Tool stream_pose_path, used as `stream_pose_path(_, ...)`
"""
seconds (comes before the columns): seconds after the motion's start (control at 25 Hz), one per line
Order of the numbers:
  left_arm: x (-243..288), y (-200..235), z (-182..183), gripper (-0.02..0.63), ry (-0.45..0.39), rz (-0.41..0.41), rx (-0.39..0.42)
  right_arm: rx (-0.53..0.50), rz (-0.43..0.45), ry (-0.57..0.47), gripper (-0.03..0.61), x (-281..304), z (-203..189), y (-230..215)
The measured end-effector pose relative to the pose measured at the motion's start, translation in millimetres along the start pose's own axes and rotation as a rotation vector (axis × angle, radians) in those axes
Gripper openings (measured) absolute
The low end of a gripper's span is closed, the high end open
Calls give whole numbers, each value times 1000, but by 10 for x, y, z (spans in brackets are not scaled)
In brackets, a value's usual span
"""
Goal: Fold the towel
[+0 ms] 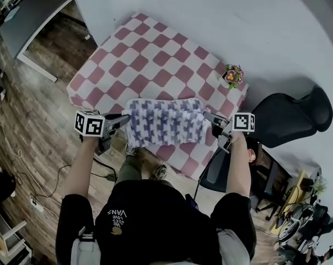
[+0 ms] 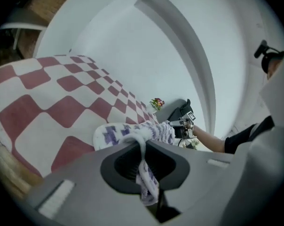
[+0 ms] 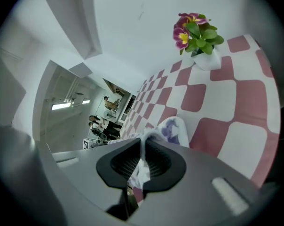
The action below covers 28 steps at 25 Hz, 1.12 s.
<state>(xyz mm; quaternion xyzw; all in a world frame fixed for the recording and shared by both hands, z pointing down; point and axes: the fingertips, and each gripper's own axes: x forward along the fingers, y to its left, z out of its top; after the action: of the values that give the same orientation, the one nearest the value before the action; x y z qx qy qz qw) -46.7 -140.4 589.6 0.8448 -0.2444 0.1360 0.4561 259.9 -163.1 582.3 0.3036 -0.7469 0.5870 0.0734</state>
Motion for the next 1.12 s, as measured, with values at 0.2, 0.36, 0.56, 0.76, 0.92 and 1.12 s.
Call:
stream_pose_path(0.2,234,341,124,25,49,-73,-181,66,-57,16,32,243,228,-233)
stream_pose_path(0.36,365,553,74,25,114,-75,-246,79,-115,50,44,348,274,-419)
stream_pose_path(0.56,487,703,79,25,129,-80,-331,116,-136,34,84,424,401,-604)
stream_pose_path(0.76,490,754,41,25,105,-77,-374,75,-111,2,145,396,438,-546)
stream_pose_path(0.92,478,788,9,26,99,-64,-393,75,-130,-8,147,194,438,-621)
stream_pose_path(1.12,418,762,85,94,36,-92,-436,30,-162,-109,159,-144,455,-617)
